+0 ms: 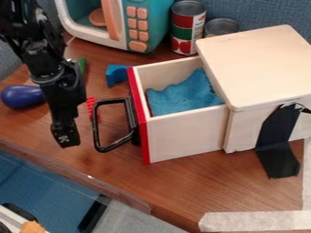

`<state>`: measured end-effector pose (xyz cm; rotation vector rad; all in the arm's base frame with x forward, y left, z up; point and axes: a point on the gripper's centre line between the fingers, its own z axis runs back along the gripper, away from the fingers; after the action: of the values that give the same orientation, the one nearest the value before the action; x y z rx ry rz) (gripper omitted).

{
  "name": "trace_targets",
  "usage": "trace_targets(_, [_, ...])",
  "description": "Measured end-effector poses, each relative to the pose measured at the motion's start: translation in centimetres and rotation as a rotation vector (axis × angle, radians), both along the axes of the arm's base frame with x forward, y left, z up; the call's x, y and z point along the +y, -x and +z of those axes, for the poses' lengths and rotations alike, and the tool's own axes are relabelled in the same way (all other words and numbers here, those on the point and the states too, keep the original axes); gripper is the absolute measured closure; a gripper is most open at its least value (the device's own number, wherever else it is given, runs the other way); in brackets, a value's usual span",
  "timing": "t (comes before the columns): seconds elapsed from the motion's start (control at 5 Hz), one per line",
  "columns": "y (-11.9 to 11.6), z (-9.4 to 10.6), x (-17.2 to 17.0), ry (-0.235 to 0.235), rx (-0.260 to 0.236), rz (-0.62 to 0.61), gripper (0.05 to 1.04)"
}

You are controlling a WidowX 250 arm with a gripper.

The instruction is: Closed the draw

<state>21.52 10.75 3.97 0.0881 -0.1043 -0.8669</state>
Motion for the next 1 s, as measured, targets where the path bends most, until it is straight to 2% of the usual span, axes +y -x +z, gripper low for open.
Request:
trace_targets(0.4, [-0.3, -0.9, -1.2, 0.003, -0.026, 0.003, 0.085])
trace_targets(1.0, [-1.9, -2.7, -4.6, -0.005, -0.029, 0.001, 0.085])
